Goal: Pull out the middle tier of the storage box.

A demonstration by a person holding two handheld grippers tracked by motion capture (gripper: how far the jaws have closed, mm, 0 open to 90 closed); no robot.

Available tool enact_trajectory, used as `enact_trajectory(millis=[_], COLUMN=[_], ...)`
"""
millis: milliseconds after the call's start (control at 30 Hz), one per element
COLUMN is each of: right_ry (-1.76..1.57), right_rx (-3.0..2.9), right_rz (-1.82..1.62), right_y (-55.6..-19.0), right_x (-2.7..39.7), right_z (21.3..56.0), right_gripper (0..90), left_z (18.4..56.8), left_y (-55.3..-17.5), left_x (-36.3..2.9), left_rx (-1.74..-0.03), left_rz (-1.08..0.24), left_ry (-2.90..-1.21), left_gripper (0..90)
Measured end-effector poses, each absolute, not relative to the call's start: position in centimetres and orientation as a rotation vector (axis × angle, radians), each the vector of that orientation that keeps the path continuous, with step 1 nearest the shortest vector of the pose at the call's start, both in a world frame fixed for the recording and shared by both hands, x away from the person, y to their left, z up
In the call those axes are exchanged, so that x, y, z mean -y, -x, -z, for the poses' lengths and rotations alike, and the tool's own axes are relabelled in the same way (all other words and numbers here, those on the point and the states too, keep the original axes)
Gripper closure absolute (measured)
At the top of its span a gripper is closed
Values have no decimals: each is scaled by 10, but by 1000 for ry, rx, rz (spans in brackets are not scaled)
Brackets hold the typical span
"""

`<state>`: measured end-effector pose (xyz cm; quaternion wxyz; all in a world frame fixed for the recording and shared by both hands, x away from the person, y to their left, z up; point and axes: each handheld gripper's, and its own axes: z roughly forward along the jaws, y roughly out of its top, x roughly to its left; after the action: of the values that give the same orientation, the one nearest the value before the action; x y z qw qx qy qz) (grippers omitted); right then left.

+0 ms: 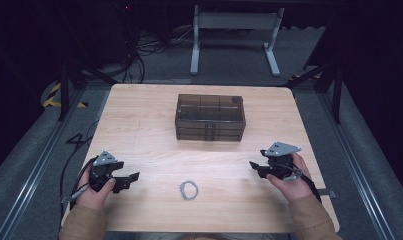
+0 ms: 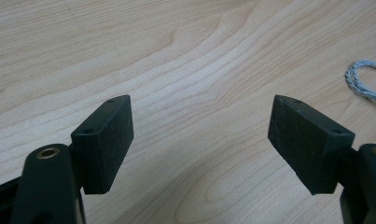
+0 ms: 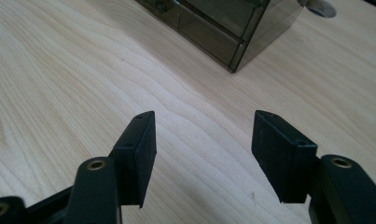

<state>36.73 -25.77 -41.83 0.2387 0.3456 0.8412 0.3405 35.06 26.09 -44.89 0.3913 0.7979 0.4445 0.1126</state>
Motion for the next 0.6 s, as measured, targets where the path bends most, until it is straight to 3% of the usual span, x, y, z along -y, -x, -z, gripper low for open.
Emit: enact_trajectory(millis=[600], right_ry=[-755], right_rx=[-2286], right_rz=[-927], right_y=[-370], right_x=[214], right_z=[402], right_gripper=[503], left_z=[453], left_y=[-351], left_x=[-267], left_rx=[-1108], left_rz=[-270], left_ry=[-2080], left_gripper=[232])
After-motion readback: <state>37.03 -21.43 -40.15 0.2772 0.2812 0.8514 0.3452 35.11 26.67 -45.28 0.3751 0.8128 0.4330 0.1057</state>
